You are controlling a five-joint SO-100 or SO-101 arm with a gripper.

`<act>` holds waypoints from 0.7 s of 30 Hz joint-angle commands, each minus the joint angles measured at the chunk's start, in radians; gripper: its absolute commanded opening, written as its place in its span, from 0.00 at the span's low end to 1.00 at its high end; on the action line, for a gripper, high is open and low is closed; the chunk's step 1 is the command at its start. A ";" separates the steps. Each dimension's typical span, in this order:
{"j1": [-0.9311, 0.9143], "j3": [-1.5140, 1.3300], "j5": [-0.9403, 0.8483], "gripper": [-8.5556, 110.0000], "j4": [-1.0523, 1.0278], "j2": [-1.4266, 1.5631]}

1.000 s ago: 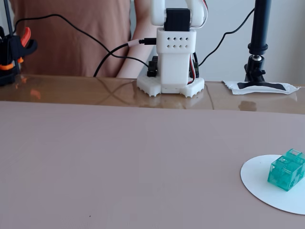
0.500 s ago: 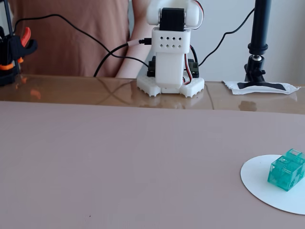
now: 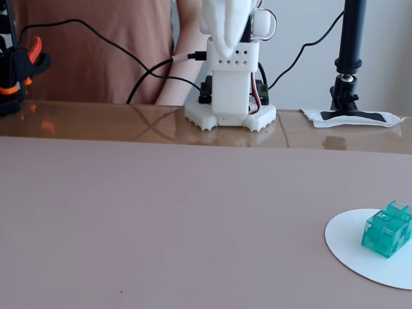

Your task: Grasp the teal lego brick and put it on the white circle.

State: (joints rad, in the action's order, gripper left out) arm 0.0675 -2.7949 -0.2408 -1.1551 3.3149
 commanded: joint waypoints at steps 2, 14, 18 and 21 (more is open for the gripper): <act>0.000 -0.078 0.008 0.07 0.025 0.041; -0.002 -0.224 0.055 0.07 0.066 0.041; -0.002 -0.273 0.069 0.07 0.091 0.041; -0.002 -0.288 0.074 0.07 0.100 0.041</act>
State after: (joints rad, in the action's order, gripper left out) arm 0.0660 -3.0833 -0.1718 -1.0707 3.3487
